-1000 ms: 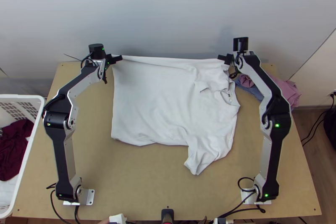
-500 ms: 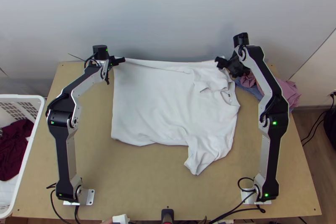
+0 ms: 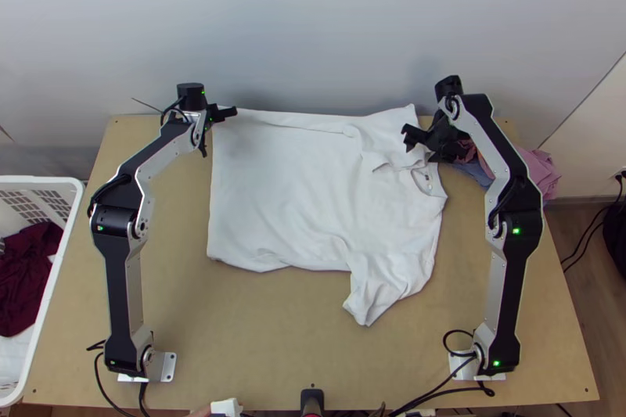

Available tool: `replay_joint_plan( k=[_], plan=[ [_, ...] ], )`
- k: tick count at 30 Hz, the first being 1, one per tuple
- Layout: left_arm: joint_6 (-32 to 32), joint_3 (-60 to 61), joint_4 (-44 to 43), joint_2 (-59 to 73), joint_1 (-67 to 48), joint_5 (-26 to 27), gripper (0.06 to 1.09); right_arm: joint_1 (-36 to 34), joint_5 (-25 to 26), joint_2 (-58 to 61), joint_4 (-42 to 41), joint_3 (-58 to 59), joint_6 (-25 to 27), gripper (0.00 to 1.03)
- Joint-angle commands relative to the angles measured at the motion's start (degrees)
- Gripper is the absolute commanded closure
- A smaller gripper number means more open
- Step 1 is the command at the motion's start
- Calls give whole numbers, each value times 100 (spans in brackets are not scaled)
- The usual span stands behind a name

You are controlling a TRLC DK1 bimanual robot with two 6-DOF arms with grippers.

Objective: Fold the t-shirt

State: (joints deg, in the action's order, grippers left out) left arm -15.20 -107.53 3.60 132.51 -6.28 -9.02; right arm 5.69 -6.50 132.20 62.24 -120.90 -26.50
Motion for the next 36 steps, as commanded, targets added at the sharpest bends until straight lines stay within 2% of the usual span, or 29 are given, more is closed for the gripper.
replay_joint_plan(
  k=[1,3,4,5,9,10,14,21,26,30,36],
  plan=[
    [0,-155,97,56,-13,5,105,-33,-9,130,-80,128,110,31],
    [0,-199,150,65,-4,5,105,-42,-18,139,-247,128,216,63],
    [0,-207,150,65,4,5,105,-42,-35,148,-309,102,277,74],
    [0,-216,159,73,13,5,105,-42,-53,148,-326,102,295,76],
    [17,-269,203,126,40,5,105,-24,-123,183,-344,-100,497,98],
    [17,-313,238,153,48,5,105,-24,-123,174,-335,-127,550,100],
    [17,-445,352,188,101,5,105,-16,-123,43,-335,-215,550,100],
    [8,-515,396,223,110,5,105,2,-141,-54,-203,-1049,391,100],
    [-79,-497,748,153,92,5,105,-16,-246,-239,-63,-1085,286,100],
    [-167,-111,976,-173,110,14,105,-86,-387,-573,210,-926,286,100],
    [-132,979,607,-964,-22,155,105,-156,-668,-1329,403,119,374,100]
  ],
)
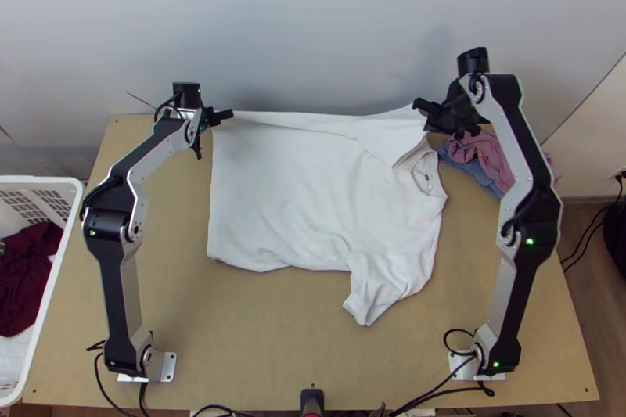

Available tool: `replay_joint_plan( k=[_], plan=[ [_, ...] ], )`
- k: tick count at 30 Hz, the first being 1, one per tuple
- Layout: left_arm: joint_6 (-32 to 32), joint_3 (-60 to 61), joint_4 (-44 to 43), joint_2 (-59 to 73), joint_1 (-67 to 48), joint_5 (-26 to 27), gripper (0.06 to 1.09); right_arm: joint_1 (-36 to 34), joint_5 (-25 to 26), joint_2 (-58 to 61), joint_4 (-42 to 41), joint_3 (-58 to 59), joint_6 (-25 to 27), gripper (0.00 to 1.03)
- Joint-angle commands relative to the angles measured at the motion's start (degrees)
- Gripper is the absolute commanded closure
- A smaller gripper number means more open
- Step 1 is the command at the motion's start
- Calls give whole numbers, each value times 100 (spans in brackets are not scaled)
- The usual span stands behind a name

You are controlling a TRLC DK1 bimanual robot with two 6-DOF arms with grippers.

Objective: Fold the t-shirt

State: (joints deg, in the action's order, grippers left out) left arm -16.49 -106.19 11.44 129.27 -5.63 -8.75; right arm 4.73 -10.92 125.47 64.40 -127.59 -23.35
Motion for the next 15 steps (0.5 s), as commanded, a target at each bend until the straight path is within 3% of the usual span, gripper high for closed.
replay_joint_plan(
  k=[1,6,15],
  plan=[
    [-12,942,-186,-746,-96,155,105,-60,-235,-770,160,1008,85,100],
    [-21,1347,-186,-1176,-140,225,105,-69,-350,-1174,46,1720,165,100],
    [-3,2542,-230,-2363,-369,251,105,-412,-666,-1649,134,2019,129,100]
  ],
)
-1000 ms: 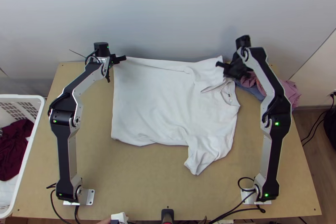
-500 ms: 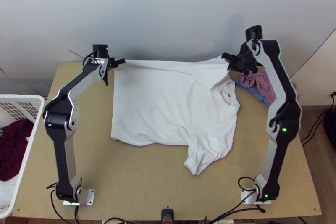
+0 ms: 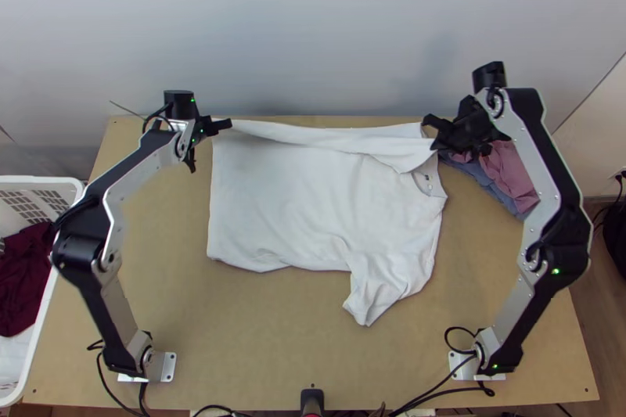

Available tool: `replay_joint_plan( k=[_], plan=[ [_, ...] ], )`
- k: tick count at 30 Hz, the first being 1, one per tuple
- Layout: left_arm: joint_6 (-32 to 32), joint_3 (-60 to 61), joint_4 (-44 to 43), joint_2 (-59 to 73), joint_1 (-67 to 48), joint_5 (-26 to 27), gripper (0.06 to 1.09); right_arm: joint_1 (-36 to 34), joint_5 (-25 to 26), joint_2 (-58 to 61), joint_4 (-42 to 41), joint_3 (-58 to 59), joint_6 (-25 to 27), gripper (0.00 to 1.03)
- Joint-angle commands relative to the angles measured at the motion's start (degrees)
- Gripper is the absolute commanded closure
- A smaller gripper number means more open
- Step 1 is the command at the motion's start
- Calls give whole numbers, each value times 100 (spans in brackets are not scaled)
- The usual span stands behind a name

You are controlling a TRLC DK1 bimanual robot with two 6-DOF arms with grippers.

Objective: Fold the t-shirt

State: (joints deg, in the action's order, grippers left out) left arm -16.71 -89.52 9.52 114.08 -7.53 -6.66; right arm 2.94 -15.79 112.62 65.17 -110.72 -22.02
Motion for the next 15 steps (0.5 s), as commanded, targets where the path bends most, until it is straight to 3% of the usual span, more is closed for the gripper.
replay_joint_plan(
  k=[1,15],
  plan=[
    [36,1033,-47,-976,-214,42,105,-276,-231,-381,66,358,-4,100],
    [98,3098,-354,-2408,-609,33,105,-338,-609,-750,286,955,110,100]
  ],
)
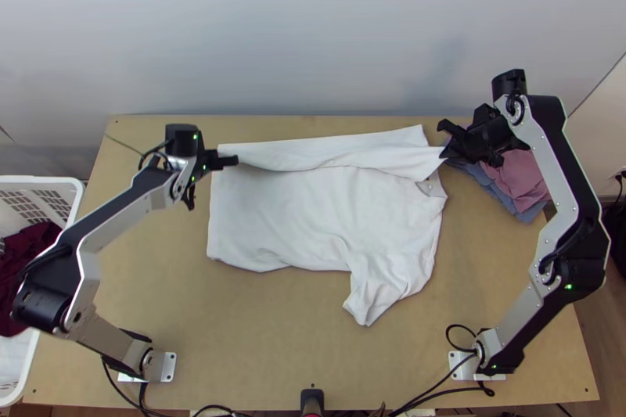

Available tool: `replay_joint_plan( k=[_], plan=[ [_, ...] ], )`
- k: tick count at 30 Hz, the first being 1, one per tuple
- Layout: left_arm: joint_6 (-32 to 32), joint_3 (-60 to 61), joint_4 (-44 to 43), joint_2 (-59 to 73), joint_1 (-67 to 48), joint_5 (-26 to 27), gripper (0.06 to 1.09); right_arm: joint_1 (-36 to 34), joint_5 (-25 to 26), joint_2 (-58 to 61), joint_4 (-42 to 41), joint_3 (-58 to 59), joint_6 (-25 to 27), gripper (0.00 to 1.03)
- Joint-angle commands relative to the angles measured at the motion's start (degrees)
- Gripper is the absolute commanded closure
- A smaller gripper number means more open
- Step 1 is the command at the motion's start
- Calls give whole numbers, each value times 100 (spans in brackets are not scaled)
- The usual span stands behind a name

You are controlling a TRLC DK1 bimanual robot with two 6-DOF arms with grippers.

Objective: Fold the t-shirt

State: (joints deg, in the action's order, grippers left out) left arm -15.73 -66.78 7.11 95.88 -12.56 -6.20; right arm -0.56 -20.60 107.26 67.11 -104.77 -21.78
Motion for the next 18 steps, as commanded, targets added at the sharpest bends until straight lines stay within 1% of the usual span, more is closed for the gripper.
replay_joint_plan(
  k=[1,6,12,18],
  plan=[
    [-9,913,-114,-667,-107,-13,105,12,-120,-267,92,414,86,100],
    [-27,1229,-123,-965,-89,-13,105,-32,-120,-496,92,686,174,100],
    [-45,1537,-131,-1027,43,-40,105,-173,-120,-742,21,1205,332,100],
    [-18,1932,-659,-974,104,-75,105,29,-128,-1067,-313,2171,543,100]
  ],
)
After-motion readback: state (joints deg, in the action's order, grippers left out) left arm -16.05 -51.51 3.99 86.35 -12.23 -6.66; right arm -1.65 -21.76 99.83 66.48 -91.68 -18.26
